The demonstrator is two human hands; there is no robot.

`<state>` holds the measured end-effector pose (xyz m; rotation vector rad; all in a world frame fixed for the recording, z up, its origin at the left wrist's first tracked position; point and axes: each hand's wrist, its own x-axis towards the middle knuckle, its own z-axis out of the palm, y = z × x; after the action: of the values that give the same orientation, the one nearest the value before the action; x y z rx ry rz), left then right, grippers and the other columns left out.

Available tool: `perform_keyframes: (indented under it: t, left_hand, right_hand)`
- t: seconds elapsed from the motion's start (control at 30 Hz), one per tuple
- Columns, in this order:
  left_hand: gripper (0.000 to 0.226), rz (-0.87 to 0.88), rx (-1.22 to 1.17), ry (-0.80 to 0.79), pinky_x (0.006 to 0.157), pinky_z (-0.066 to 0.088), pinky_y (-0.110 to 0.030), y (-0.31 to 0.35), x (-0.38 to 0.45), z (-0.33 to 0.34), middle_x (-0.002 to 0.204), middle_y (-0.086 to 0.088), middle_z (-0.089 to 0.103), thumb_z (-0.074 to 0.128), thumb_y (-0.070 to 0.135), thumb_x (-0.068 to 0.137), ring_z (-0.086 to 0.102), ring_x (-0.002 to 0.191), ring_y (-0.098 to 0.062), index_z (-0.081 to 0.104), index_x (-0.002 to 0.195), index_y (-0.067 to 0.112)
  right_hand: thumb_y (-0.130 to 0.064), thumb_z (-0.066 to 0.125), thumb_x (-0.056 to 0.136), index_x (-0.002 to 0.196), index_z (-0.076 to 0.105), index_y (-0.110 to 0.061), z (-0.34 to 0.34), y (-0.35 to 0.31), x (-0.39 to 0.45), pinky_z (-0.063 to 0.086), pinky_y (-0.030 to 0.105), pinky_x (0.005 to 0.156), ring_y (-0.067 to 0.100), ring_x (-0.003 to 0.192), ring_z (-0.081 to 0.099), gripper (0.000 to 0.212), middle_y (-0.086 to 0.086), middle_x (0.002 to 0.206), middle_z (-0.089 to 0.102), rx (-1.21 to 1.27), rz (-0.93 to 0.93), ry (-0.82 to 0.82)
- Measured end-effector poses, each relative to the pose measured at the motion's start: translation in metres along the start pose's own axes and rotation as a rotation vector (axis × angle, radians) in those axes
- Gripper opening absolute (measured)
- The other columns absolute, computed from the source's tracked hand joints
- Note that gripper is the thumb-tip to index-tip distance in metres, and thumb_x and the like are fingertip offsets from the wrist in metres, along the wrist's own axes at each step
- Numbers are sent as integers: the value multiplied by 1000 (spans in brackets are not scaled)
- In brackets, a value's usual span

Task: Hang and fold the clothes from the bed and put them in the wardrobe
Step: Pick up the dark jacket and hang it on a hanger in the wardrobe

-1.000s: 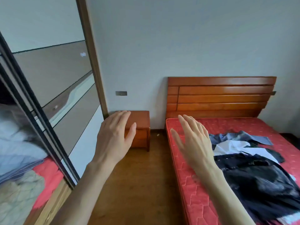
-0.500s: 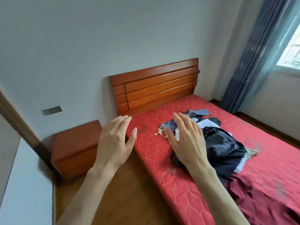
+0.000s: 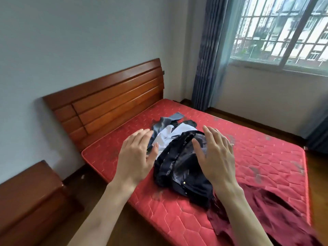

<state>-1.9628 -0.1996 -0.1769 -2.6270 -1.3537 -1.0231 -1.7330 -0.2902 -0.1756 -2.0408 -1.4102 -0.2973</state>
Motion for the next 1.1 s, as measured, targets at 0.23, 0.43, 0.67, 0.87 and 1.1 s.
perform_keyframes:
  t: [0.23,0.43,0.67,0.87,1.1]
  left_hand:
    - [50,104,-32,-28,116,42,-42,15,90,60,143,-2,63,45,44,105,51,140,-20,60,142,13]
    - [48,157,-59,-43,117,40,-40,24,144,110,145,-1,61,47,42,106,50,141,-19,59,142,12]
    - [49,191,-109,-53,114,44,-44,25,189,151,140,-4,64,45,41,104,54,137,-21,61,140,11]
    - [46,278,-69,-84,114,43,-42,15,219,192,139,-2,65,45,40,104,55,135,-20,64,137,13]
    - [47,341,-76,-152,116,41,-46,-16,265,252,140,-4,65,46,41,103,55,136,-23,65,136,12]
  right_hand:
    - [-53,50,104,157,42,-17,18,57,60,29,44,125,25,149,39,64,5,158,48,-10,144,19]
    - [-57,43,102,156,44,-16,34,101,105,30,45,125,26,149,41,69,8,157,49,-52,201,31]
    - [-57,42,103,157,42,-18,45,128,136,29,45,125,24,149,40,67,5,158,48,-96,226,3]
    - [-59,40,104,152,51,-22,64,137,157,28,44,126,21,149,40,62,2,156,51,-120,213,2]
    - [-53,50,104,152,51,-21,118,143,188,28,42,126,19,148,42,58,1,155,52,-182,305,-27]
